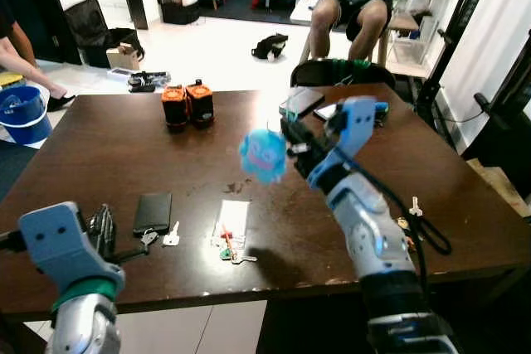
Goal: Hang keys on a hook
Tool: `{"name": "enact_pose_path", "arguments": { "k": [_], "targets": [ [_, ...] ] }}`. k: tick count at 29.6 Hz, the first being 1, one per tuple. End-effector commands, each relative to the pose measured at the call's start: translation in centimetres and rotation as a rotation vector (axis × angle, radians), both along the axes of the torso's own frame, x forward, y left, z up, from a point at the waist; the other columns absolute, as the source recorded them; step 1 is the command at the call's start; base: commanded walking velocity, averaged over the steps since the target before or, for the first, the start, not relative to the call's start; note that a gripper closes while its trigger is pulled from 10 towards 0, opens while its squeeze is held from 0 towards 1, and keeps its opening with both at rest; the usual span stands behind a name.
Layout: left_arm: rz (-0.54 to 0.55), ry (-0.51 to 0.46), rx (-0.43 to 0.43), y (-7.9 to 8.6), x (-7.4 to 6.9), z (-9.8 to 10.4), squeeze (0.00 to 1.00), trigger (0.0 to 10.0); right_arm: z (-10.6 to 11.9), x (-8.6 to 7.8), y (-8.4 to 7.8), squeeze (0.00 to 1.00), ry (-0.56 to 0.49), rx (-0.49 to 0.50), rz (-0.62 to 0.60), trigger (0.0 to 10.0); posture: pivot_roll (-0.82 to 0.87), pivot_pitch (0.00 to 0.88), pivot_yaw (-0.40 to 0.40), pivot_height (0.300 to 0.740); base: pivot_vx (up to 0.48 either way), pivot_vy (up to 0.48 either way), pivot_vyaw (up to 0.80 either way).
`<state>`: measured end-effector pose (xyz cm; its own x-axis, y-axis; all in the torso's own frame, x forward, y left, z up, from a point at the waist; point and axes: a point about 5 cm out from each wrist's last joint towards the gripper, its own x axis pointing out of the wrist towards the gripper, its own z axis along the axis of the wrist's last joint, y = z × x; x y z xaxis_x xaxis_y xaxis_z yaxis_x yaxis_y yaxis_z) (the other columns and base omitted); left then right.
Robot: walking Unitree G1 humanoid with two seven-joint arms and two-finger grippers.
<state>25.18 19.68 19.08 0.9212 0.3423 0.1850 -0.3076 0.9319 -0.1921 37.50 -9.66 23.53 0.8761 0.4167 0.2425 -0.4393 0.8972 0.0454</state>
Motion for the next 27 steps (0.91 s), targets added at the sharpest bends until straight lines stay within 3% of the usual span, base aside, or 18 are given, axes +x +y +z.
{"name": "enact_pose_path", "arguments": {
  "k": [1, 6, 10, 13, 17, 19, 20, 24, 27],
  "targets": [
    [0.049, -0.008, 0.021, 0.4, 0.2, 0.6, 0.00, 10.0, -1.5, 0.1, -0.3, 0.00, 0.020, -0.104, -0.081, 10.0, -0.05, 0.000, 0.041, 0.740, 0.000, 0.000, 0.00],
    [0.085, -0.050, 0.010, 0.9, 0.6, 1.4, 0.00, 10.0, -2.1, -0.1, -0.2, 0.00, -0.037, -0.194, -0.099, 10.0, -0.06, 0.000, 0.036, 0.740, 0.000, 0.000, 0.00],
    [0.088, -0.064, 0.003, 1.1, 0.6, 1.4, 0.00, 10.0, -2.3, -0.2, -0.7, 0.00, -0.078, -0.193, -0.150, 10.0, -0.07, 0.000, 0.044, 0.740, 0.000, 0.000, 0.00],
    [0.106, -0.053, 0.010, 1.4, 0.2, 0.9, 0.00, 10.0, -2.9, -0.2, -2.3, 0.00, -0.067, -0.160, -0.242, 10.0, -0.07, 0.000, 0.054, 0.740, 0.000, 0.000, 0.00],
    [0.328, -0.079, -0.058, 3.5, -1.4, 0.2, 0.00, 10.0, -5.7, -1.1, -5.3, 0.00, 0.011, -0.140, -0.371, 10.0, -0.08, 0.015, 0.078, 0.740, 0.000, 0.000, 0.00],
    [0.316, -0.094, -0.057, 3.4, -1.5, 0.4, 0.00, 10.0, -6.4, -1.3, -5.4, 0.00, 0.038, -0.135, -0.369, 10.0, -0.08, 0.015, 0.078, 0.740, 0.000, 0.000, 0.00],
    [0.247, -0.100, -0.046, 2.8, -1.4, 0.8, 0.00, 10.0, -7.1, -1.6, -5.2, 0.00, 0.061, -0.135, -0.357, 10.0, -0.08, 0.021, 0.079, 0.740, 0.000, 0.000, 0.00],
    [0.196, -0.095, -0.039, 2.3, -1.3, 0.9, 0.00, 10.0, -7.4, -1.8, -5.0, 0.00, 0.054, -0.147, -0.350, 10.0, -0.08, 0.021, 0.079, 0.740, 0.000, 0.000, 0.00],
    [0.082, -0.051, -0.008, 1.1, -0.9, 0.6, 0.00, 10.0, -7.4, -1.8, -3.7, 0.00, 0.040, -0.168, -0.302, 10.0, -0.08, 0.031, 0.080, 0.740, 0.000, 0.000, 0.49]
  ]
}}
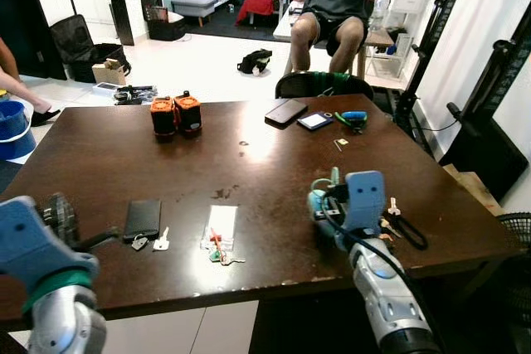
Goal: Hang keys on a hook
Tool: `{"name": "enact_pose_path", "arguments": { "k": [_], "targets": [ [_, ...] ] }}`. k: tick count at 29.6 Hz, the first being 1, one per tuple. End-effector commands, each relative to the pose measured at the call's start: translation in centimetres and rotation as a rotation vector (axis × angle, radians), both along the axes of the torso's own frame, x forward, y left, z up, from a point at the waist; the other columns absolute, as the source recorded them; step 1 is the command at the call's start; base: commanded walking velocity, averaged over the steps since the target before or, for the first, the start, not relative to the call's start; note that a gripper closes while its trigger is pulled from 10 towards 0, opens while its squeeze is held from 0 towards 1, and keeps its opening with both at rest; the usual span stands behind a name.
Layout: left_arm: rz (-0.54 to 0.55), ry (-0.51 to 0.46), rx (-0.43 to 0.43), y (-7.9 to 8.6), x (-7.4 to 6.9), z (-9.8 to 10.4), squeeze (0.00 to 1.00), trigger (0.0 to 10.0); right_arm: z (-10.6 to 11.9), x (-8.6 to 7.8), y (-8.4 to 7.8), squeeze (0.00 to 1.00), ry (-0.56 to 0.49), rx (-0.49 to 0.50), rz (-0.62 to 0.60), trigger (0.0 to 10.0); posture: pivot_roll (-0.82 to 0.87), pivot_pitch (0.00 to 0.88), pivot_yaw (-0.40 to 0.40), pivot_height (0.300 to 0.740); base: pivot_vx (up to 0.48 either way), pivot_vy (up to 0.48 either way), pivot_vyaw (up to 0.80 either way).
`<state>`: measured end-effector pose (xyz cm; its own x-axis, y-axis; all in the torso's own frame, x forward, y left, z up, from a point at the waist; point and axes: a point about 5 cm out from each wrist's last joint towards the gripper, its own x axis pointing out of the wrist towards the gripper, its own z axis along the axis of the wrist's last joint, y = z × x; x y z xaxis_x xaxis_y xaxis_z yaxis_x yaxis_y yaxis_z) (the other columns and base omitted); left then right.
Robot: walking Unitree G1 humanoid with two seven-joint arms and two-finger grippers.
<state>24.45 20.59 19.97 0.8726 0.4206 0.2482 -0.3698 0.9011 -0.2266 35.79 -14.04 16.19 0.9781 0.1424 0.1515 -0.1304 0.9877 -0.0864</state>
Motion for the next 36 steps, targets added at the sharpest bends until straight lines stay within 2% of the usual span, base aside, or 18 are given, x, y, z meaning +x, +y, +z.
{"name": "enact_pose_path", "arguments": {
  "k": [1, 6, 12, 15, 22, 24, 36],
  "targets": [
    [-0.011, 0.031, 0.009, 0.0, -0.2, -0.4, 0.00, 10.0, 0.0, -0.1, 1.0, 0.00, -0.012, -0.029, 0.035, 10.0, -0.08, 0.031, 0.080, 0.740, 0.000, 0.000, 0.80],
    [0.034, 0.034, 0.017, 0.3, -0.4, -0.8, 0.00, 10.0, -0.5, -0.2, 2.0, 0.00, -0.001, -0.054, 0.078, 10.0, -0.07, 0.033, 0.076, 0.740, 0.000, 0.000, 0.80],
    [0.025, 0.071, 0.003, 0.5, -0.5, -1.5, 0.00, 10.0, -1.6, -0.6, 2.9, 0.00, 0.051, -0.076, 0.140, 10.0, -0.07, 0.036, 0.063, 0.740, 0.000, 0.000, 0.80],
    [0.004, 0.095, 0.021, 0.1, -0.2, -1.8, 0.00, 10.0, -1.8, -0.7, 3.0, 0.00, 0.039, -0.118, 0.152, 10.0, -0.07, 0.039, 0.061, 0.740, 0.000, 0.000, 0.80],
    [-0.006, 0.107, 0.017, -0.2, 0.3, -2.1, 0.00, 10.0, -1.9, -0.6, 3.5, 0.00, 0.050, -0.093, 0.176, 10.0, -0.07, 0.042, 0.060, 0.740, 0.000, 0.000, 0.80],
    [-0.012, 0.106, 0.017, -0.2, 0.5, -2.0, 0.00, 10.0, -1.8, -0.4, 3.6, 0.00, 0.065, -0.055, 0.173, 10.0, -0.07, 0.042, 0.060, 0.740, 0.000, 0.000, 0.80],
    [-0.014, 0.095, 0.003, -0.1, 0.4, -1.8, 0.00, 10.0, -1.1, -0.4, 4.2, 0.00, 0.042, -0.042, 0.220, 10.0, -0.07, 0.044, 0.058, 0.740, 0.000, 0.000, 0.80]
  ]
}}
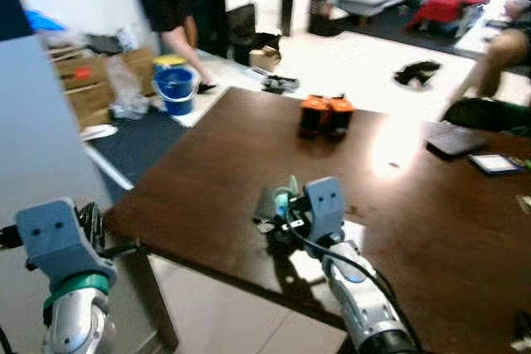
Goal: Hang keys on a hook
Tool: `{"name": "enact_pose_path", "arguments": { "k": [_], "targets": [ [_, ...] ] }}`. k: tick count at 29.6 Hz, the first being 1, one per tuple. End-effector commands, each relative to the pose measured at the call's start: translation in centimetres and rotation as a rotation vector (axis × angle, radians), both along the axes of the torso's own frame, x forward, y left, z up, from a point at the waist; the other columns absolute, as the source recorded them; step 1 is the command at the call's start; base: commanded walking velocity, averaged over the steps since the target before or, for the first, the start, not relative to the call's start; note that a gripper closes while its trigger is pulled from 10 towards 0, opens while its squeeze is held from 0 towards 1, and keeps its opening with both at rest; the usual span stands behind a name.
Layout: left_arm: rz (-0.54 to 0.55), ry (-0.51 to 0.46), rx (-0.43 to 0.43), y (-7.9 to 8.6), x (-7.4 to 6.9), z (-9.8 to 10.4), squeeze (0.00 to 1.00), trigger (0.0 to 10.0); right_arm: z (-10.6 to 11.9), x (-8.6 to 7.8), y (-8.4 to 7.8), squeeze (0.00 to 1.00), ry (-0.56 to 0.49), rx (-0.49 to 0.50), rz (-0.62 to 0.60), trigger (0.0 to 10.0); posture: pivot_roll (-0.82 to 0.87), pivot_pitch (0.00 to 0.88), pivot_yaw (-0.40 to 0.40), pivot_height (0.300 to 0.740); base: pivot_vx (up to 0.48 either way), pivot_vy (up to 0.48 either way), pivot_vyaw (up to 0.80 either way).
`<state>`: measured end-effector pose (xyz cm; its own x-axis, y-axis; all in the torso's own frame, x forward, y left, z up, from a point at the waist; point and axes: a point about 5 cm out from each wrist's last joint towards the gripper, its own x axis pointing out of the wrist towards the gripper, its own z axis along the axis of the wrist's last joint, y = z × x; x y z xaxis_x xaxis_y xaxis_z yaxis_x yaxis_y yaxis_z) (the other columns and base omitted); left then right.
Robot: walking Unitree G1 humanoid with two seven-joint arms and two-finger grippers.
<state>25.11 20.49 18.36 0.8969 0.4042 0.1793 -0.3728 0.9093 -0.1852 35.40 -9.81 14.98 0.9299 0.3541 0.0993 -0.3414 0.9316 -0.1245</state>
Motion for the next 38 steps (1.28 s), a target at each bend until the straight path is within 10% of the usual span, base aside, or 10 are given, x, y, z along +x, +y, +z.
{"name": "enact_pose_path", "arguments": {
  "k": [1, 13, 17, 30, 38],
  "targets": [
    [0.002, 0.012, -0.008, 0.0, -0.2, -0.2, 0.00, 10.0, 0.1, 0.0, 0.0, 0.00, 0.002, 0.008, 0.005, 10.0, -0.07, 0.044, 0.058, 0.740, 0.000, 0.000, 0.80],
    [-0.332, -0.335, -0.176, -3.1, -1.2, 4.4, 0.00, 10.0, 1.6, 0.2, 0.1, 0.00, -0.035, 0.042, 0.023, 10.0, -0.08, 0.049, 0.054, 0.740, 0.000, 0.000, 0.80],
    [-0.297, -0.331, -0.124, -2.7, -1.2, 4.8, 0.00, 10.0, 2.1, 0.2, 0.1, 0.00, -0.053, 0.048, 0.022, 10.0, -0.08, 0.047, 0.050, 0.740, 0.000, 0.000, 0.80],
    [0.074, 0.271, 0.254, 1.1, -0.2, -2.6, 0.00, 10.0, 8.7, -1.2, 1.4, 0.00, -0.346, 0.094, 0.112, 10.0, -0.08, 0.046, 0.063, 0.740, 0.000, 0.000, 0.80],
    [0.179, 0.275, 0.241, 2.1, -0.4, -3.3, 0.00, 10.0, 9.1, -2.3, 2.1, 0.00, -0.388, 0.089, 0.161, 10.0, -0.08, 0.046, 0.063, 0.740, 0.000, 0.000, 0.80]
  ]
}}
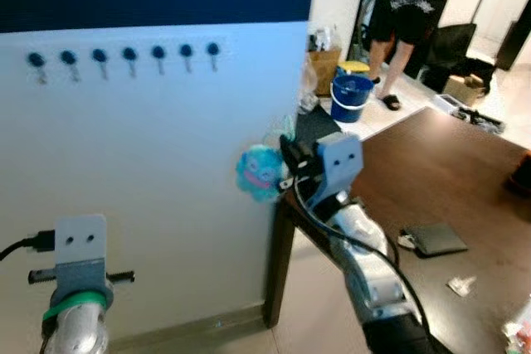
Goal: Hang keys on a hook
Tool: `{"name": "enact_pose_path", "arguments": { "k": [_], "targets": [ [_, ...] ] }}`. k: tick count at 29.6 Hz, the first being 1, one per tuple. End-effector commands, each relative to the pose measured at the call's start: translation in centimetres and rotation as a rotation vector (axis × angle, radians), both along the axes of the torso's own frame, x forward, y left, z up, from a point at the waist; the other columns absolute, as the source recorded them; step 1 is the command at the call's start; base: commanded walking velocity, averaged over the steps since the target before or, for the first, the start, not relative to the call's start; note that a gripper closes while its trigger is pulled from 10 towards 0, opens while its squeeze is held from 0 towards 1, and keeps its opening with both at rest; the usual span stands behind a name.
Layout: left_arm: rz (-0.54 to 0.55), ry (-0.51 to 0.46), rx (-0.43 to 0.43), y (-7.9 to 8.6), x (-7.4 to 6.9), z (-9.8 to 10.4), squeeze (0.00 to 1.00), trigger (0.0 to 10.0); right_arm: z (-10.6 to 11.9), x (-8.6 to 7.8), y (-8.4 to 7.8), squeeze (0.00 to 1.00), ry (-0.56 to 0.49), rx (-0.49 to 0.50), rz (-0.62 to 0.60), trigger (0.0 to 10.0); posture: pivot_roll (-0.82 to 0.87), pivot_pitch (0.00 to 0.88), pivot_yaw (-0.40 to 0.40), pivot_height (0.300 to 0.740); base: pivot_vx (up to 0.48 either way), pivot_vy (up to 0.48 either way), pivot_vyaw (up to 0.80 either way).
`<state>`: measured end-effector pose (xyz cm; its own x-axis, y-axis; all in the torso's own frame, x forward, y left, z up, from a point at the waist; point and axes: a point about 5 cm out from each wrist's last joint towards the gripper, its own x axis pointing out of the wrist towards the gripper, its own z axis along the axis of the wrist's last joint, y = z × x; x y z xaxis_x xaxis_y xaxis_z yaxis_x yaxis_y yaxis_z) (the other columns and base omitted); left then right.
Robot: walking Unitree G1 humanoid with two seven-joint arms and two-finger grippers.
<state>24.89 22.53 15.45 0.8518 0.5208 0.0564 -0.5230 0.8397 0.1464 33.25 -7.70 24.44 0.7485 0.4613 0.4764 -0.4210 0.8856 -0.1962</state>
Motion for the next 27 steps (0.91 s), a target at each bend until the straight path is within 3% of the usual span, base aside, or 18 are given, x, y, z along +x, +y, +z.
{"name": "enact_pose_path", "arguments": {
  "k": [1, 6, 14, 20, 27],
  "targets": [
    [0.043, -0.012, -0.003, 0.1, -0.1, -0.3, 0.00, 10.0, -0.7, -0.3, 0.0, 0.00, 0.018, -0.004, 0.007, 10.0, -0.08, 0.046, 0.063, 0.740, 0.000, 0.000, 0.80],
    [0.073, -0.040, -0.020, 0.3, 0.2, -0.2, 0.00, 10.0, -1.6, -0.3, -0.3, 0.00, 0.056, 0.004, -0.018, 10.0, -0.09, 0.036, 0.068, 0.740, 0.000, 0.000, 0.80],
    [0.009, -0.130, -0.068, -0.5, 0.9, 1.5, 0.00, 10.0, -3.2, 0.1, -1.5, 0.00, 0.131, -0.004, -0.090, 10.0, -0.09, 0.041, 0.067, 0.740, 0.000, 0.000, 0.80],
    [-0.070, -0.144, -0.079, -1.4, 0.8, 1.6, 0.00, 10.0, -5.2, 0.8, -2.7, 0.00, 0.231, -0.012, -0.160, 10.0, -0.09, 0.043, 0.064, 0.740, 0.000, 0.000, 0.80],
    [-0.069, -0.148, -0.124, -1.3, 0.4, 1.1, 0.00, 10.0, -6.5, 1.3, -3.7, 0.00, 0.297, -0.054, -0.213, 10.0, -0.09, 0.042, 0.071, 0.740, 0.000, 0.000, 0.80]
  ]
}}
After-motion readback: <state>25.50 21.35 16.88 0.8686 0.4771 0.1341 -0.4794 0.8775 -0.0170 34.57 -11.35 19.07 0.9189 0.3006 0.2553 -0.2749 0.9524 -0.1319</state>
